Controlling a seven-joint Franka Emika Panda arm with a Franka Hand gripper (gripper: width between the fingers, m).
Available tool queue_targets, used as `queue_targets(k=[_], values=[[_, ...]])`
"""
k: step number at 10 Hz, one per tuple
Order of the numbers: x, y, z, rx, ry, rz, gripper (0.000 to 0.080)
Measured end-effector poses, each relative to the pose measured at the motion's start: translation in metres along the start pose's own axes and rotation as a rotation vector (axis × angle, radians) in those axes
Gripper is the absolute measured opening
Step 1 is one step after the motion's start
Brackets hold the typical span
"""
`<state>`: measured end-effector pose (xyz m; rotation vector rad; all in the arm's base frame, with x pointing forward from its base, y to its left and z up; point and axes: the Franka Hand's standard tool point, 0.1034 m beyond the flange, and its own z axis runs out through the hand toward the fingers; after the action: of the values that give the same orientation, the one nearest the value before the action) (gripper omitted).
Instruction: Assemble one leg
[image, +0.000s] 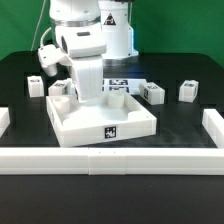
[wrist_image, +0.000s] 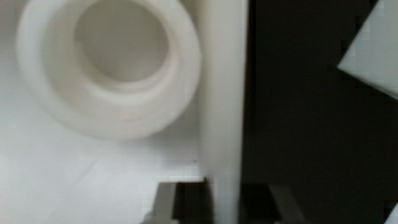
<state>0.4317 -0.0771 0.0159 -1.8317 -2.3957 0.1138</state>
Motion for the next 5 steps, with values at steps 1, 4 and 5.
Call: queue_targets(k=[1, 4, 5], values=[[0.000, 0.000, 0.000, 0.000, 0.000, 0.000, 0.0061], [0.022, 0.010, 0.000, -0.017, 0.003, 0.100, 0.0062], [0.038, 0.017, 0.000, -0.020, 0.006, 0.135, 0.0062]])
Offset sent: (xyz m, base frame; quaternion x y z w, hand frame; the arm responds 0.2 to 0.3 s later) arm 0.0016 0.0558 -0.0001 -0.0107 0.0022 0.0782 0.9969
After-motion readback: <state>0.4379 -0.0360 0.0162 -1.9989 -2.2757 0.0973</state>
